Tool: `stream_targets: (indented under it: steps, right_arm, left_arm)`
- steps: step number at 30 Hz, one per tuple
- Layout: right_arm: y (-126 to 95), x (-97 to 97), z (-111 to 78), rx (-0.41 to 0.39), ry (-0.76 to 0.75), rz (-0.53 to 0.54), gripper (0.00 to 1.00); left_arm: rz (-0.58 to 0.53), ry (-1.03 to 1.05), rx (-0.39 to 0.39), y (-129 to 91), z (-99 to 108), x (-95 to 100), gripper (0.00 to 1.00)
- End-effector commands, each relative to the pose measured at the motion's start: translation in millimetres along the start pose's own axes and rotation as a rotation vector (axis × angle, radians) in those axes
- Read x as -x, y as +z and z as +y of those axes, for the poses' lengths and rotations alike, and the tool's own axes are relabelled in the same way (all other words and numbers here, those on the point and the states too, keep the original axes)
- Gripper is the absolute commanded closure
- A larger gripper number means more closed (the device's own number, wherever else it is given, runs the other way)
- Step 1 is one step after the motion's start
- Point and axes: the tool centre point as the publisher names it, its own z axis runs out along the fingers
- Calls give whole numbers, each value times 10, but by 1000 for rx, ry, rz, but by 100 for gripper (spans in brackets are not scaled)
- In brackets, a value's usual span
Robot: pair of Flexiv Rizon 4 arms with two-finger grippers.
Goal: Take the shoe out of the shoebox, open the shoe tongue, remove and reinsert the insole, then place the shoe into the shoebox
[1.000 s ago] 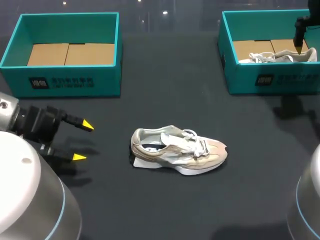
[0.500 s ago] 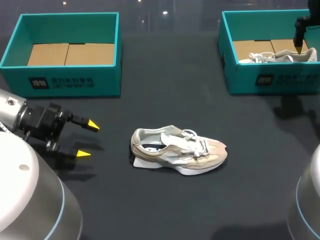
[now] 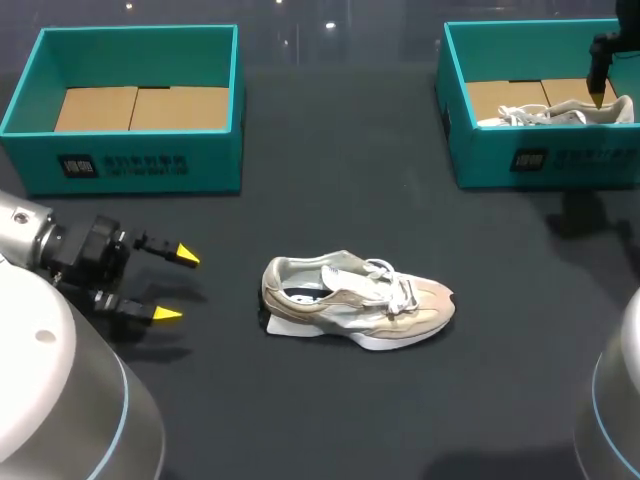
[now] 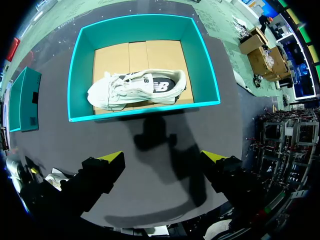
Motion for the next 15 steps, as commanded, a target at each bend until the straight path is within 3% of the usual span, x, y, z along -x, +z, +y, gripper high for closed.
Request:
stream_targets:
  steps: [1,15]
  right_arm:
    - [-1,-2,-7,1,1,0,0]
    - [-1,-2,-7,1,1,0,0]
  left_arm:
    - [-9,-75,-66,76,166,109,0]
    - [-32,-71,-79,204,288,205,0]
